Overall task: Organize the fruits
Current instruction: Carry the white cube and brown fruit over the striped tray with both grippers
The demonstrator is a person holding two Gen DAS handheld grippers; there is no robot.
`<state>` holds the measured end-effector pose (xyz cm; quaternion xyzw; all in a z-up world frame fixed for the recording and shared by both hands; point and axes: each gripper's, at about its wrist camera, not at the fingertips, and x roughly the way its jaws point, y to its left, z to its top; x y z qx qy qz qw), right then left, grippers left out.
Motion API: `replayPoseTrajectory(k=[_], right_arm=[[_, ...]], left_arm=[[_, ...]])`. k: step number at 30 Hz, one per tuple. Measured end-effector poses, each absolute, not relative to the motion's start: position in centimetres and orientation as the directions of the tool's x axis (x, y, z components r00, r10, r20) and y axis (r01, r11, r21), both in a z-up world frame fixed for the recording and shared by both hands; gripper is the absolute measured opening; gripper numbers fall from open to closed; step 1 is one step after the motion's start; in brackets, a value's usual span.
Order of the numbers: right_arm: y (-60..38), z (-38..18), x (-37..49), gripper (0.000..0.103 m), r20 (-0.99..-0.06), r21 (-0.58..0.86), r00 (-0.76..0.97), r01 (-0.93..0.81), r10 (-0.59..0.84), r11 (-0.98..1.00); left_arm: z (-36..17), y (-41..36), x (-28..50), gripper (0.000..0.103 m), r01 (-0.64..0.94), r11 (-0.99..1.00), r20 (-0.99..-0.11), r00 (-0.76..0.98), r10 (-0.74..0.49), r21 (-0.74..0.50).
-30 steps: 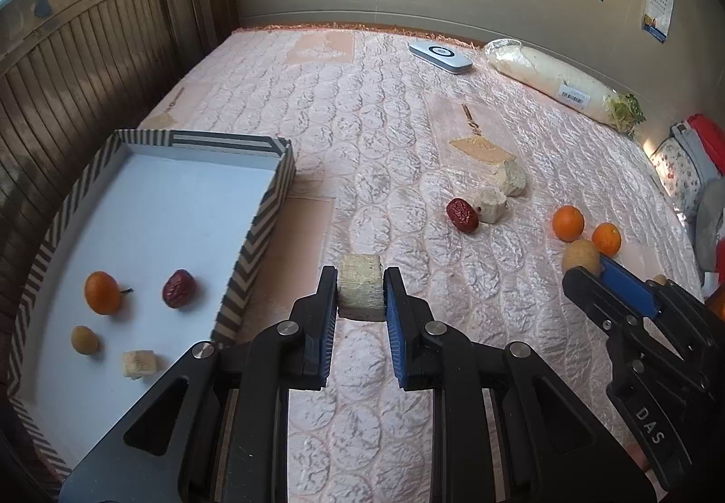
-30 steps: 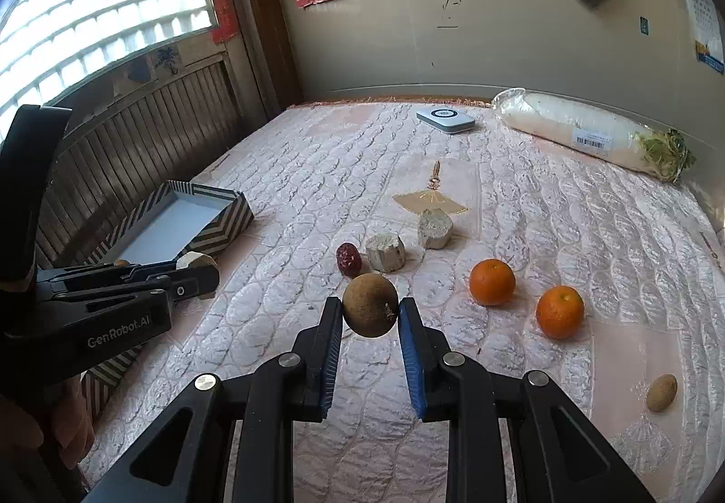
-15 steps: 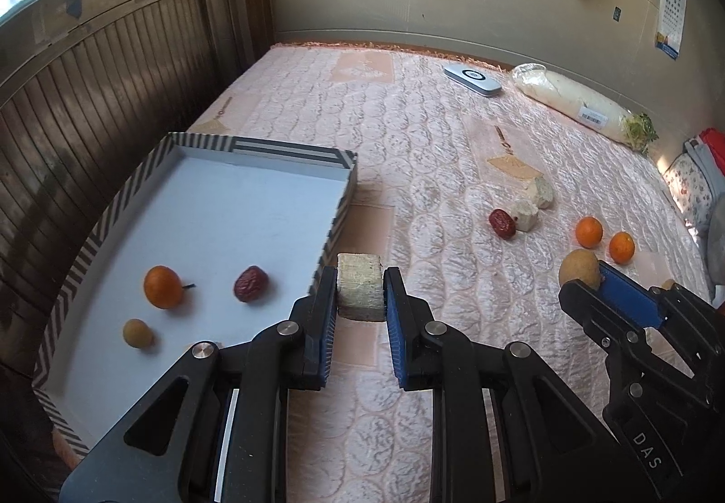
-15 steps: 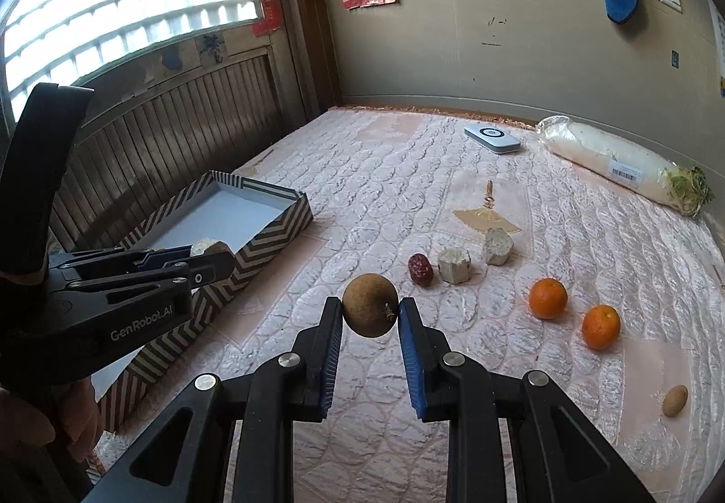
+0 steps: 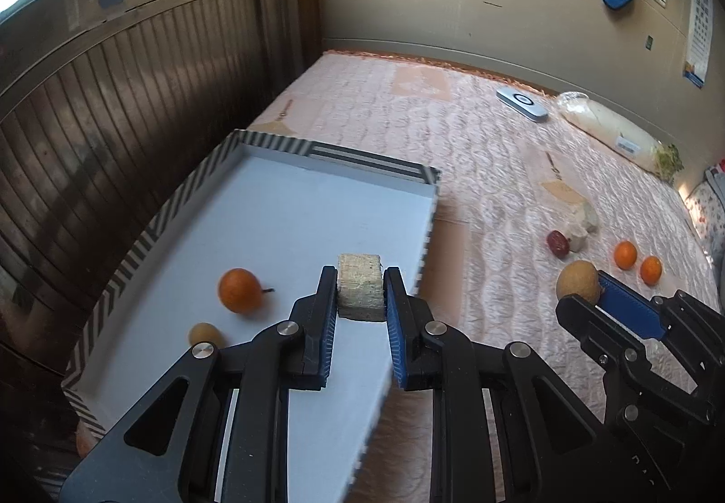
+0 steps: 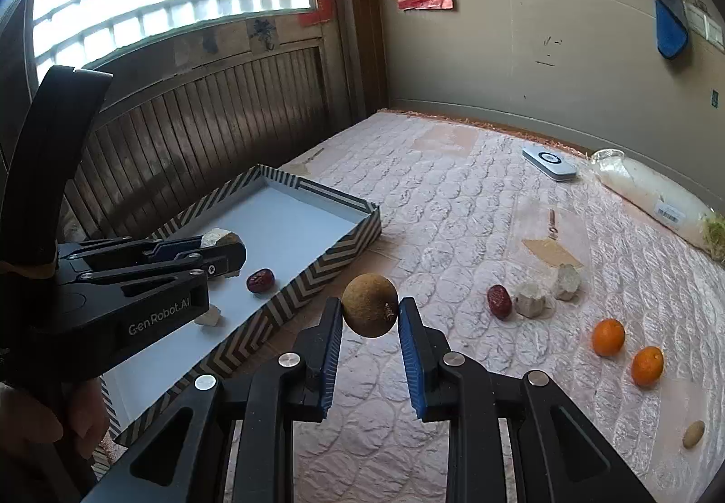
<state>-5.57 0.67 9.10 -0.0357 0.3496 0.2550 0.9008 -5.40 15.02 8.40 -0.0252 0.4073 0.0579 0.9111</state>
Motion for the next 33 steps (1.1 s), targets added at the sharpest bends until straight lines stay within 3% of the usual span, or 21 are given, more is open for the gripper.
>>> replayPoseTrajectory(k=[15, 33], right_arm=[[6.6, 9.1, -4.4, 0.024, -0.657, 0.086, 0.582, -0.575, 0.48, 0.814], [9.8, 7.7, -1.8, 0.024, -0.694, 0.077, 0.534, -0.612, 0.483, 0.787]], left_arm=[[8.2, 19.7, -4.5, 0.02, -0.217, 0.976, -0.74, 0.655, 0.156, 0.014], [7.2, 22.3, -0.8, 0.02, -0.242, 0.97, -0.776, 0.613, 0.148, -0.006]])
